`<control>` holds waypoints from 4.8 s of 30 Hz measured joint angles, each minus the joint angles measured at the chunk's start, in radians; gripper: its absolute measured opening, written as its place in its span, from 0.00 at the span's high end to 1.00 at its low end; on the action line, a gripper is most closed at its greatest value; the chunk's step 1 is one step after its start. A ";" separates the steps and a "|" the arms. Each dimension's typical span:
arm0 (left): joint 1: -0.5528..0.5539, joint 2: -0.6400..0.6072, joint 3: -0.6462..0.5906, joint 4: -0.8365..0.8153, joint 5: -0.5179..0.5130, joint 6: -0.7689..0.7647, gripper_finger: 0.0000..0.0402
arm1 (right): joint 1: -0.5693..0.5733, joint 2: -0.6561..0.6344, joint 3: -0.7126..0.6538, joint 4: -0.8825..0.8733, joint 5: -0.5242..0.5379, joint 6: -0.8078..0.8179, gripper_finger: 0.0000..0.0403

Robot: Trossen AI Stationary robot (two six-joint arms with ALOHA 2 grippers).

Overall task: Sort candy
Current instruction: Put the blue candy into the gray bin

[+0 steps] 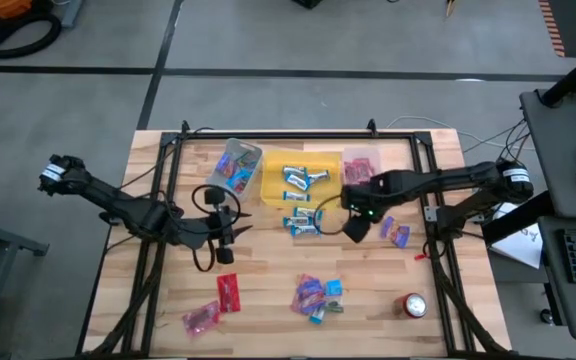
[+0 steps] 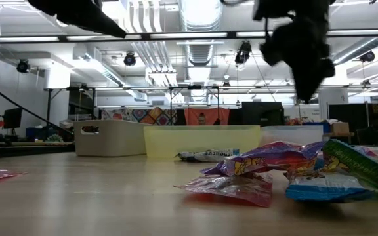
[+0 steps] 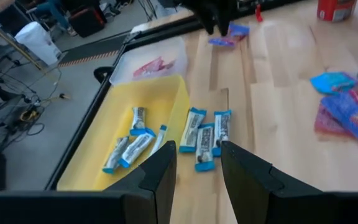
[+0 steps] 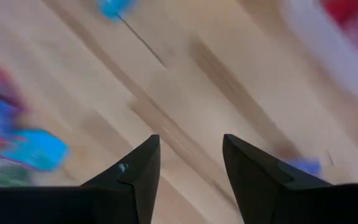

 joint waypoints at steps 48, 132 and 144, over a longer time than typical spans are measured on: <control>0.046 0.048 -0.177 0.486 0.333 0.128 0.78 | 0.073 0.017 -0.189 0.113 -0.041 -0.003 0.98; 0.248 0.412 -0.098 0.843 0.679 -0.042 1.00 | 0.048 0.035 -0.213 1.256 -0.368 -0.668 0.52; 0.344 0.009 -0.036 -0.003 0.012 -0.132 1.00 | 0.034 -0.016 -0.213 1.184 -0.075 -0.642 0.49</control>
